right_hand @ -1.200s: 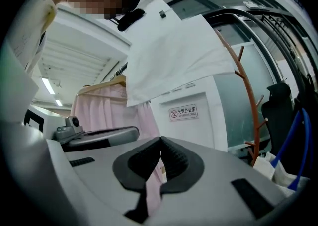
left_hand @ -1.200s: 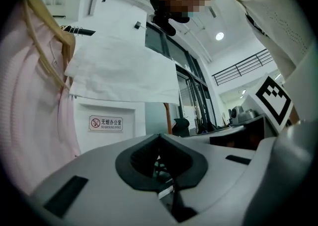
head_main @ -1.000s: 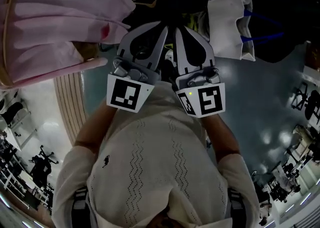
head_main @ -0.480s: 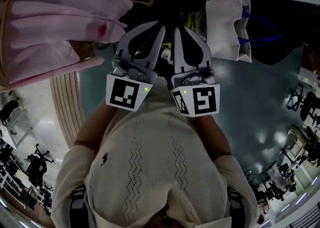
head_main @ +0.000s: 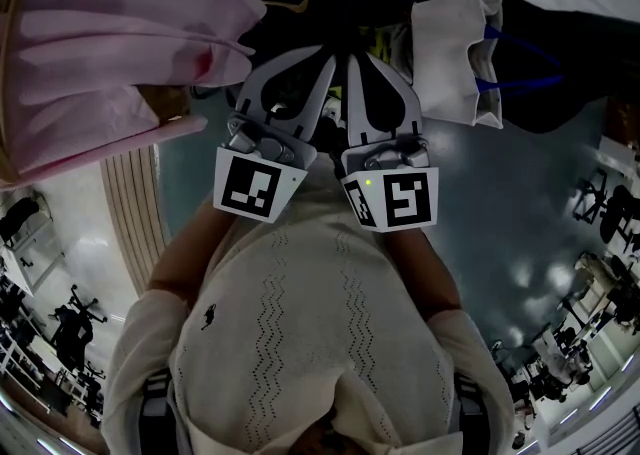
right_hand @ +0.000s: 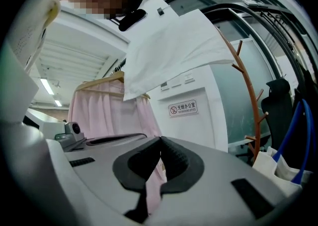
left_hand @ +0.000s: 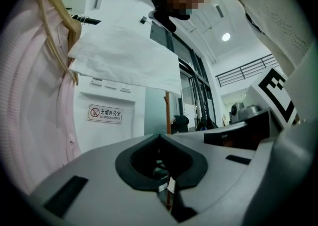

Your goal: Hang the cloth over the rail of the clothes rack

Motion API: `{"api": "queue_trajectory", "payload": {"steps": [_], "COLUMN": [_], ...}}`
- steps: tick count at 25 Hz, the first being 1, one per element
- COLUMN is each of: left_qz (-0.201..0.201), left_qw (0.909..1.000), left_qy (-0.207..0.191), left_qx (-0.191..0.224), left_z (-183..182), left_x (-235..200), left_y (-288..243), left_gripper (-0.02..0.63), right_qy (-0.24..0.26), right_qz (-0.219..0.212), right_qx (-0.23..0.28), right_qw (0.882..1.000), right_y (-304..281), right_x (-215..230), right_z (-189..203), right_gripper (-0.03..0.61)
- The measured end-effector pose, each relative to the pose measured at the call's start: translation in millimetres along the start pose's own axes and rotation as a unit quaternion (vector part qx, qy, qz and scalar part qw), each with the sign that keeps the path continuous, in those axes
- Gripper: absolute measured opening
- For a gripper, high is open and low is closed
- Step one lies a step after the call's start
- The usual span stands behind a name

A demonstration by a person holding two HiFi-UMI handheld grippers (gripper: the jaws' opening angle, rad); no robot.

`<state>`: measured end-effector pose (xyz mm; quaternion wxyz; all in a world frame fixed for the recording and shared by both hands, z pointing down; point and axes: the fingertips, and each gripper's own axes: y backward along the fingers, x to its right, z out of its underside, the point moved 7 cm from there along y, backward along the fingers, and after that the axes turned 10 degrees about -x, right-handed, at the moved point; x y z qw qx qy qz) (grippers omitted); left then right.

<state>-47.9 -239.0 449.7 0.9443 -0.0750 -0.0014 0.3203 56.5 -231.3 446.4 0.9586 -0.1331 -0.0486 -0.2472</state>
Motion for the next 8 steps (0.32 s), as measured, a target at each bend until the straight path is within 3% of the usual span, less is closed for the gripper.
{"api": "queue_trajectory", "payload": {"steps": [8], "left_qz": [0.011], "left_qw": [0.9999], "left_qy": [-0.005], "left_qx": [-0.009], "left_z": [-1.0], "left_x": [3.4], "left_y": [-0.5], "left_gripper": [0.014], "right_qy": [0.015], "right_qz": [-0.006], "right_qx": [-0.007], "right_qw": [1.0], "right_y": [-1.5], "right_x": [-0.2], "right_z": [0.4], "right_gripper": [0.018]}}
